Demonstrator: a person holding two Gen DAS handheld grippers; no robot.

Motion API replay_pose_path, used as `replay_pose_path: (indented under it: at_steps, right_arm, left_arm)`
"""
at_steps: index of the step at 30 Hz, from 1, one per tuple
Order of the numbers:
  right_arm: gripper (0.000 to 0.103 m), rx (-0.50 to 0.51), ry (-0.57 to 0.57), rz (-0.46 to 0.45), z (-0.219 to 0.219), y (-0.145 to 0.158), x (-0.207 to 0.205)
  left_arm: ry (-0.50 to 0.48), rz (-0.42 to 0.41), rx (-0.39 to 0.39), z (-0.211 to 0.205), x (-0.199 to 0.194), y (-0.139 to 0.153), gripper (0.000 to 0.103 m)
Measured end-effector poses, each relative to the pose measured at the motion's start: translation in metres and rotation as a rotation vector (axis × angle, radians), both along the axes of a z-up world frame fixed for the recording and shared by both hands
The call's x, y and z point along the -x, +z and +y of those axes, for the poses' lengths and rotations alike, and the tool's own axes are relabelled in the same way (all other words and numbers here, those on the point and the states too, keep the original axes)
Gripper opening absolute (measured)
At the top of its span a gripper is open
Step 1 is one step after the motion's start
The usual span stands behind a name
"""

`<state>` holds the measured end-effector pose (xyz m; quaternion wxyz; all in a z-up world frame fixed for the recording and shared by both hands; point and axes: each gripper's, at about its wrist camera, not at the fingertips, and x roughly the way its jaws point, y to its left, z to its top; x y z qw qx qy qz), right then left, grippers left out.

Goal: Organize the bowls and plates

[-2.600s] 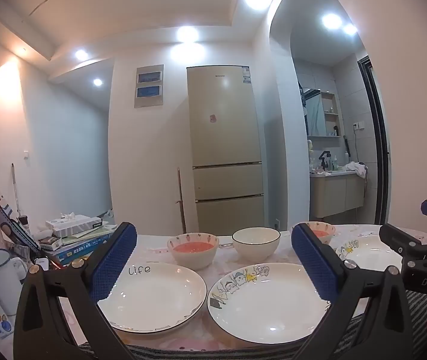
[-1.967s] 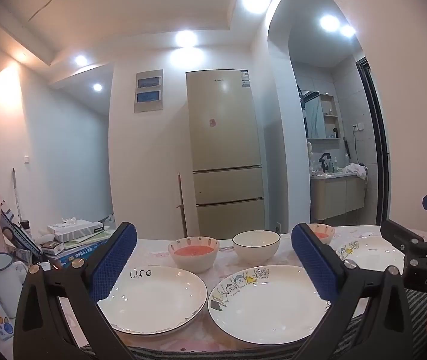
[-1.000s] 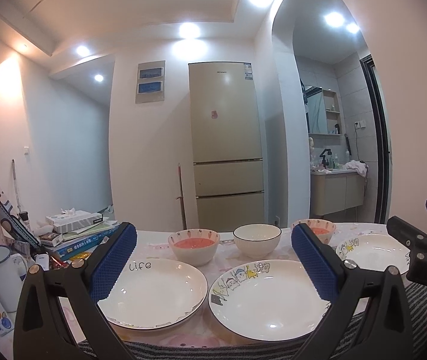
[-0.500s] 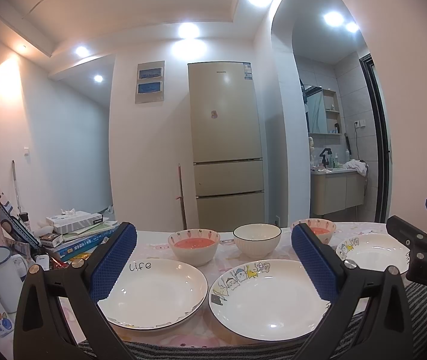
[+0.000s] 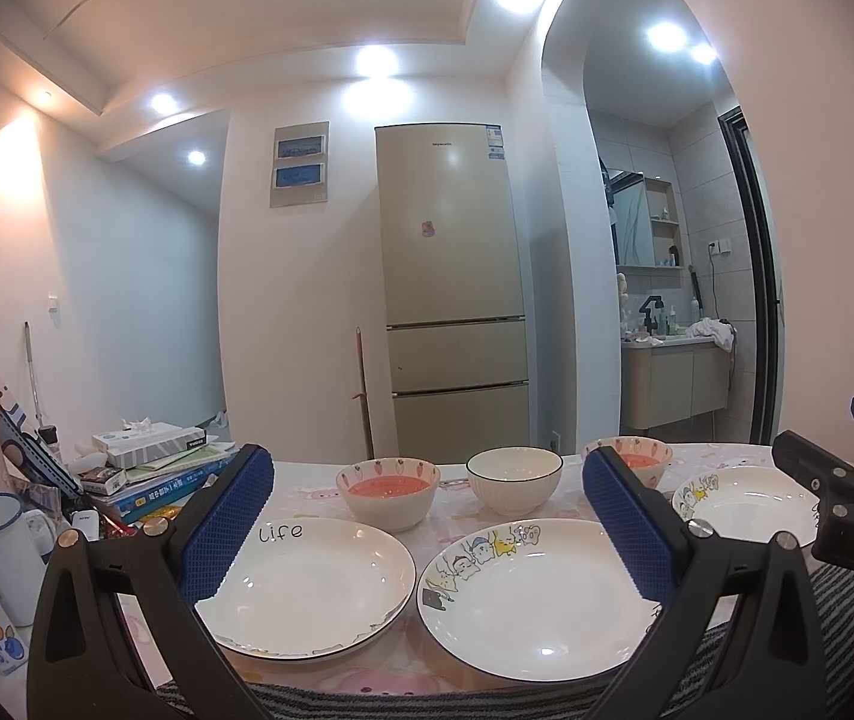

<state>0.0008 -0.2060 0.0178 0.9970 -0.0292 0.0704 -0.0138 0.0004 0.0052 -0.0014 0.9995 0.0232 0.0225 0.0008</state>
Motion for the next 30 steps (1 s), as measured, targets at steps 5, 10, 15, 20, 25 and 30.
replay_pose_path:
  at_steps: [5, 10, 15, 20, 25, 30]
  right_arm:
    - [0.103, 0.002, 0.001, 0.001, 0.000, 0.000, -0.001]
    - [0.103, 0.002, 0.000, -0.002, -0.001, 0.001, -0.001]
    - [0.103, 0.003, -0.001, 0.002, 0.000, 0.001, -0.001]
    - [0.103, -0.001, -0.064, -0.031, -0.002, 0.001, 0.003]
    - [0.103, -0.037, -0.042, -0.041, -0.009, 0.002, 0.005]
    - [0.103, -0.035, -0.055, -0.072, -0.007, 0.003, 0.009]
  left_arm:
    - [0.000, 0.000, -0.002, 0.000, 0.000, 0.000, 0.103]
    - [-0.015, 0.008, 0.006, 0.001, -0.001, 0.000, 0.103]
    - [-0.010, 0.021, 0.009, 0.001, -0.003, 0.000, 0.103]
    - [-0.020, 0.009, -0.010, -0.003, 0.000, 0.000, 0.103]
    - [-0.028, -0.016, -0.016, -0.003, 0.006, 0.002, 0.103]
    - [-0.028, -0.023, -0.018, 0.001, 0.009, 0.006, 0.103]
